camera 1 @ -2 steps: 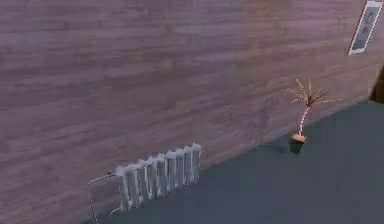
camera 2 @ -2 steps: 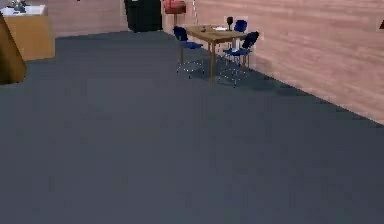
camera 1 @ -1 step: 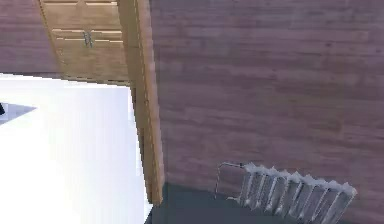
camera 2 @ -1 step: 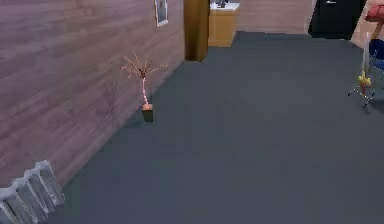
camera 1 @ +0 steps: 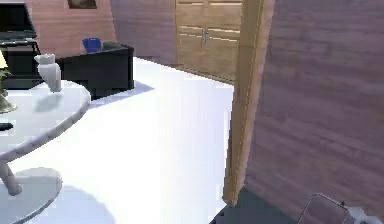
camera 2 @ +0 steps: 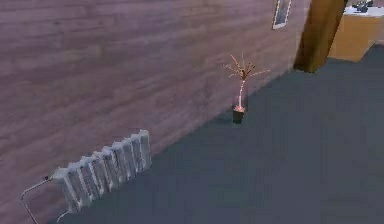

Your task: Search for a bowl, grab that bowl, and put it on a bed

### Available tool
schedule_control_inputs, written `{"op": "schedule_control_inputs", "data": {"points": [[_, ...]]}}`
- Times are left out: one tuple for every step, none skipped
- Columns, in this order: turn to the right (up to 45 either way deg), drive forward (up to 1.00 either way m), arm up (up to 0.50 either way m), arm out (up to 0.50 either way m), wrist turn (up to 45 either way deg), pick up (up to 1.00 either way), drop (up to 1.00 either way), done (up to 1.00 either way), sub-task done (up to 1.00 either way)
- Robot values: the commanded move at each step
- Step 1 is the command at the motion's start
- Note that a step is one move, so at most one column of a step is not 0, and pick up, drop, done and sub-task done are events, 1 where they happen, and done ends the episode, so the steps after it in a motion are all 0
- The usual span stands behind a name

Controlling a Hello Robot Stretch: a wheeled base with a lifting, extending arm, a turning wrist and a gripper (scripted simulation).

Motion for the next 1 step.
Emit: {"op": "schedule_control_inputs", "data": {"points": [[0.0,1.0,0.0,0.0,0.0,0.0,0.0,0.0,0.0]]}}
